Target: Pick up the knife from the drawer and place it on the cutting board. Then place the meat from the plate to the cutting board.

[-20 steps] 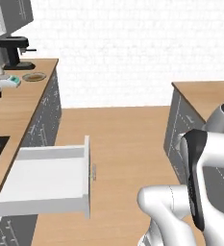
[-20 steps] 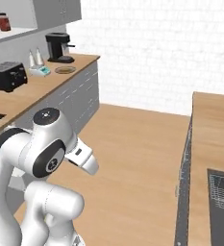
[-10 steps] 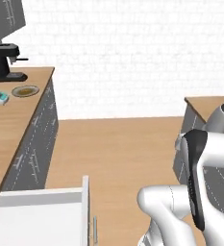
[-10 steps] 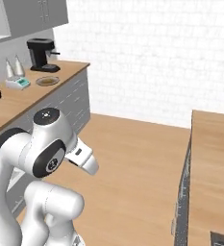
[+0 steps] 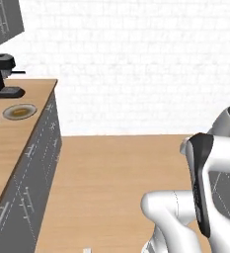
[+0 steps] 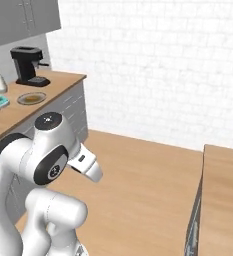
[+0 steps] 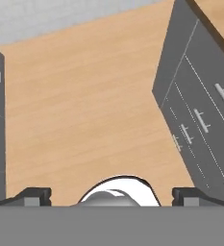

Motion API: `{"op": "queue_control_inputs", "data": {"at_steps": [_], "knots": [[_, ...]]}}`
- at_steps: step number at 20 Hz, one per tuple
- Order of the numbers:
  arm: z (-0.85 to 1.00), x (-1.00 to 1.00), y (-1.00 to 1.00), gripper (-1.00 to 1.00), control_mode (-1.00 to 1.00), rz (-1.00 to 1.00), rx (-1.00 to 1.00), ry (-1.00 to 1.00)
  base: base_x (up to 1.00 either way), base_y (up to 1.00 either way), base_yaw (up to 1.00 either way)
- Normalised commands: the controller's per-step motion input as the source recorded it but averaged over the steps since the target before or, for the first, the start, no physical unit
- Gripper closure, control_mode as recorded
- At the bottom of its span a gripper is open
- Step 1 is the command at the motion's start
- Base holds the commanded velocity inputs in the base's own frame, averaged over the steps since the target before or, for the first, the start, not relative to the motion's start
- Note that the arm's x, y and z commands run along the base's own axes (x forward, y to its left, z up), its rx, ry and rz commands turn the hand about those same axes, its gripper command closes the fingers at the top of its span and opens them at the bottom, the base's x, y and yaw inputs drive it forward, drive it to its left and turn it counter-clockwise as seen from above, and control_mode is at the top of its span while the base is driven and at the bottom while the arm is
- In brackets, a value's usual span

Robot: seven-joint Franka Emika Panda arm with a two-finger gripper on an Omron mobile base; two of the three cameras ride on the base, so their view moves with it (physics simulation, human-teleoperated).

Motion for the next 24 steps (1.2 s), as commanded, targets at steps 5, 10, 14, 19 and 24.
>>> {"op": "queue_control_inputs", "data": {"at_steps": [5,10,14,19,24], "knots": [[0.0,0.0,0.0,-1.0,1.0,0.0,0.0,0.0,1.0,-0.13,0.23],[0.0,0.0,0.0,-1.0,1.0,0.0,0.0,0.0,1.0,-0.09,0.38],[0.0,0.0,0.0,-1.0,1.0,0.0,0.0,0.0,1.0,-0.06,0.56],[0.0,0.0,0.0,-1.0,1.0,0.0,0.0,0.0,1.0,-0.06,0.68],[0.0,0.0,0.0,-1.0,1.0,0.0,0.0,0.0,1.0,-0.15,0.69]]}}
